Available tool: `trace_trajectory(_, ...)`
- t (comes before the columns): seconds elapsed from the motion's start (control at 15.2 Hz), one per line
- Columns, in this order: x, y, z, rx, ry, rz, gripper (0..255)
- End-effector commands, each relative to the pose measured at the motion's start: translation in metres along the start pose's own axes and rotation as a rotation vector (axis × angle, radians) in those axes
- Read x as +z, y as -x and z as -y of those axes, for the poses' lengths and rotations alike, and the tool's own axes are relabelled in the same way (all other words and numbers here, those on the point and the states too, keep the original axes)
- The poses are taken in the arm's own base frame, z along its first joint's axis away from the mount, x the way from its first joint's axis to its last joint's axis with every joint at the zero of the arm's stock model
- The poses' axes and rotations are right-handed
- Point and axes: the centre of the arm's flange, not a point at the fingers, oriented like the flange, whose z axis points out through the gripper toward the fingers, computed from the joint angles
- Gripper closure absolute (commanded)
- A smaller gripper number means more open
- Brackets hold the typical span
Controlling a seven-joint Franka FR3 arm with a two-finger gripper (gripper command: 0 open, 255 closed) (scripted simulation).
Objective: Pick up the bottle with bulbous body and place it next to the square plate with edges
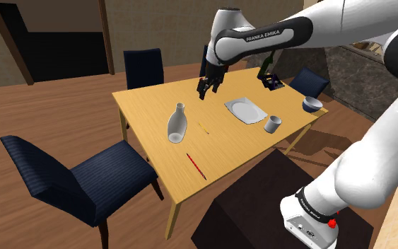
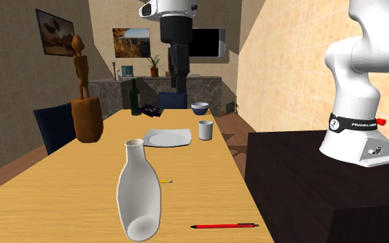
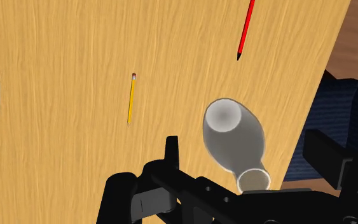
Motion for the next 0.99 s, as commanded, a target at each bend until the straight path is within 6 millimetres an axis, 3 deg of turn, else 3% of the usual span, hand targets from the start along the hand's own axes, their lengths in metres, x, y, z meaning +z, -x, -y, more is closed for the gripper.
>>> trace_trajectory(0.0, 0.018, -0.018, 0.007, -0.005, -0.004, 0.004, 0)
trace_trajectory(0.66, 0.100, -0.116, 0.043, -0.034, -0.024, 0.023, 0)
trace_trajectory(0.92, 0.122, -0.123, 0.046, -0.036, -0.025, 0.024, 0)
